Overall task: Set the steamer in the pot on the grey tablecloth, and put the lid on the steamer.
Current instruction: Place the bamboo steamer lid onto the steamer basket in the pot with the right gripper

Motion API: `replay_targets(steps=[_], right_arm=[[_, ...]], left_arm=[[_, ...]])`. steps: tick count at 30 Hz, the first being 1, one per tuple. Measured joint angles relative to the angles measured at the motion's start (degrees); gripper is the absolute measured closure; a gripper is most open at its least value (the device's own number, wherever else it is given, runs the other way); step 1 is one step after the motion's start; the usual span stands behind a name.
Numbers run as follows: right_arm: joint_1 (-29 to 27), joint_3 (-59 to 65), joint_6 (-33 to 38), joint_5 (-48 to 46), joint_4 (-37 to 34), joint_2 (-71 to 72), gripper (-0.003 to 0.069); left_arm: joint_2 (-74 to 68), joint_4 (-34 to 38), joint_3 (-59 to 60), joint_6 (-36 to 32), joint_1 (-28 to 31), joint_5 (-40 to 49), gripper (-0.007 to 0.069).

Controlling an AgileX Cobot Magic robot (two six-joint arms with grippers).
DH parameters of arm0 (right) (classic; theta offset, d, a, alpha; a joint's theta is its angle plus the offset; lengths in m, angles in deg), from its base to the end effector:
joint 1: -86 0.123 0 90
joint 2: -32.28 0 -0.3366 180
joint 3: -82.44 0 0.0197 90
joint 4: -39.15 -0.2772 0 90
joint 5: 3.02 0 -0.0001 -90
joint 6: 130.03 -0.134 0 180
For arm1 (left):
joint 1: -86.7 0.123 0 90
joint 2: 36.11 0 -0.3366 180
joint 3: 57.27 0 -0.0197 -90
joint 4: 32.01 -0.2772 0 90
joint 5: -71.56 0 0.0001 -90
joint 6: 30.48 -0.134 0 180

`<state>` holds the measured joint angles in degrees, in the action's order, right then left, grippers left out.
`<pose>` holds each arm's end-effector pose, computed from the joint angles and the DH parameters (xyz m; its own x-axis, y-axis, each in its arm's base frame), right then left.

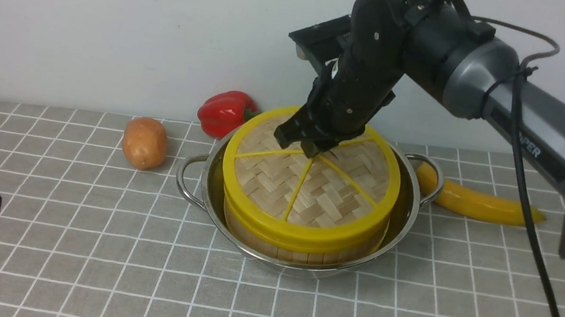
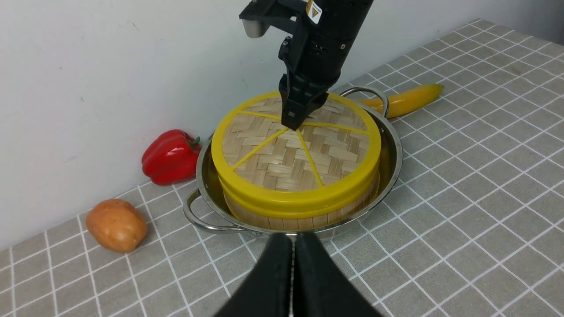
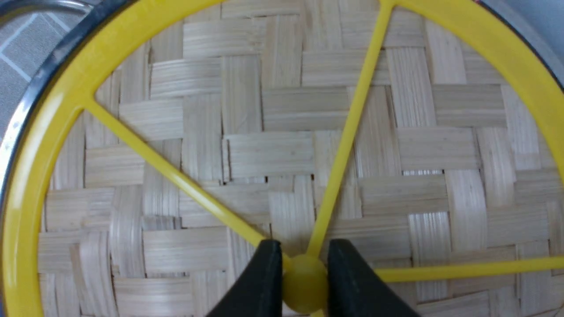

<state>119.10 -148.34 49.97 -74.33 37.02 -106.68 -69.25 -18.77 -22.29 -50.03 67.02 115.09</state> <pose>0.4809 0.3191 0.2470 -0.7911 -0.5015 -0.3501 -0.5467 0.8365 0.0371 0.0792 -0.0508 0.3813 -0.2498 0.2691 -0.9301 0.5219 0.8466 0.1048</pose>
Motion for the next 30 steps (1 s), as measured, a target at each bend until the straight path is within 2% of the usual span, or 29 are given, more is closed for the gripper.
replay_targets(steps=[30], right_arm=[[-1.38,-0.33,0.3,0.59,-3.59,-1.37,0.0512]], left_arm=[[0.0,0.0,0.0,-0.05,0.0,0.0,0.0622]])
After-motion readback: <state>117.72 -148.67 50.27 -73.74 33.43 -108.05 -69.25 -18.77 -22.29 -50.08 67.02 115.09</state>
